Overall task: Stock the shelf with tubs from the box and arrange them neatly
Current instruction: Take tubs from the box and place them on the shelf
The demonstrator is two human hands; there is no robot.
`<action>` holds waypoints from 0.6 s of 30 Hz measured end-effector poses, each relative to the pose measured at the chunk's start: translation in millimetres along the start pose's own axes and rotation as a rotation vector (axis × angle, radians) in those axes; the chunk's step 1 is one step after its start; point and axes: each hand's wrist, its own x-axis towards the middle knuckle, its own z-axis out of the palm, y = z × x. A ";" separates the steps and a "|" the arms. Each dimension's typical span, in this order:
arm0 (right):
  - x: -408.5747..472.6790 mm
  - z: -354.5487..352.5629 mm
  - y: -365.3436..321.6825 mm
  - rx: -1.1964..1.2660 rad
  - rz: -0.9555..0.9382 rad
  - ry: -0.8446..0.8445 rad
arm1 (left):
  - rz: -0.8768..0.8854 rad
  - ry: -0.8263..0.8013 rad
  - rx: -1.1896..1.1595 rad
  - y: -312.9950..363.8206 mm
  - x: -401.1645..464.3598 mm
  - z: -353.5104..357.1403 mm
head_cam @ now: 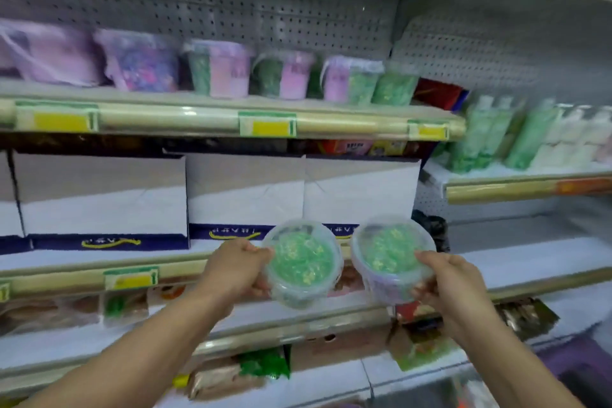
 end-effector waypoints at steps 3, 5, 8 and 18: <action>-5.8 1.5 -45.4 0.052 -0.055 -0.002 | 0.070 -0.020 0.004 46.9 -7.4 -13.7; -6.6 2.2 -70.9 0.088 -0.080 0.005 | 0.105 -0.028 0.006 72.6 -8.7 -21.3; -5.6 3.2 -105.3 0.159 -0.117 0.020 | 0.163 -0.038 0.047 108.9 -10.2 -26.8; 35.5 4.3 -185.1 0.286 -0.169 -0.063 | 0.275 0.018 0.078 206.0 -6.5 -15.0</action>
